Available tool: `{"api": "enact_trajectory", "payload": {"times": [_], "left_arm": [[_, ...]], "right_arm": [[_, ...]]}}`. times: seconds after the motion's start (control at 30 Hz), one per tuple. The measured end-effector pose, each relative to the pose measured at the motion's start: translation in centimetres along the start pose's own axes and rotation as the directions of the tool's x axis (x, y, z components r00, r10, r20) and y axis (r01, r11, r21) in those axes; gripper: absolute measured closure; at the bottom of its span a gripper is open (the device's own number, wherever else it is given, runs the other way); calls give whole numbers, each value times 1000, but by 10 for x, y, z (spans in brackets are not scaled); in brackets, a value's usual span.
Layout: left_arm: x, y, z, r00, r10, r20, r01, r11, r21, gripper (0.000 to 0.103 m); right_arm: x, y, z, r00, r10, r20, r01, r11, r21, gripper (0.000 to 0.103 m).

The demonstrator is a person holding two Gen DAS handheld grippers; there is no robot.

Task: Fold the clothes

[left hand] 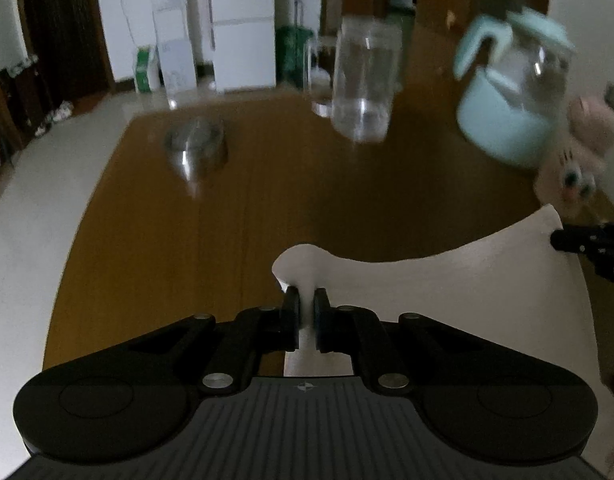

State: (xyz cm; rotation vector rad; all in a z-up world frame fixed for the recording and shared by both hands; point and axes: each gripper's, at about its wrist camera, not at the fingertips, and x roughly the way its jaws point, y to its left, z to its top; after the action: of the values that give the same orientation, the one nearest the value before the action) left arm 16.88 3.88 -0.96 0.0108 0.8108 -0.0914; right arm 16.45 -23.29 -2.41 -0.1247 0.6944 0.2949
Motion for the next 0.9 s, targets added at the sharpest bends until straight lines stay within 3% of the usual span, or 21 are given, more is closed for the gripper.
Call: {"api": "enact_trajectory", "payload": {"times": [0.07,0.13,0.17,0.23,0.27,0.57,0.77,0.9], "left_arm": [[9,-3,12,1000,-3,15,3,1000,-6,93],[17,-5,18,1000,1,11,-1,1000,-11,92],[18,-6,18,1000,2,2,-2,1000,-10,91],[16,-8,13,1000,-11,0,11,1000,2,81],[14,-10,11,1000,-15,-3,15,1000,9,75],[-44,-59,-49,984,-171,-55,178,972,156,74],[-71,-97,-93,960,-249,-128,268,949,168,71],[-83,-116,-113,954,-258,-151,285,937,202,70]], "right_arm": [[6,-6,11,1000,-21,19,21,1000,22,90],[11,-13,19,1000,-19,2,19,999,49,73],[9,-15,19,1000,-24,5,23,998,62,70],[-2,-20,16,1000,-24,1,24,998,63,64],[-8,-23,12,1000,-25,0,25,997,66,63],[-75,-56,-54,992,-53,-116,69,987,143,61],[-106,-52,-93,985,-42,-167,70,984,163,61],[-112,-43,-107,983,-18,-181,49,984,172,61]]}}
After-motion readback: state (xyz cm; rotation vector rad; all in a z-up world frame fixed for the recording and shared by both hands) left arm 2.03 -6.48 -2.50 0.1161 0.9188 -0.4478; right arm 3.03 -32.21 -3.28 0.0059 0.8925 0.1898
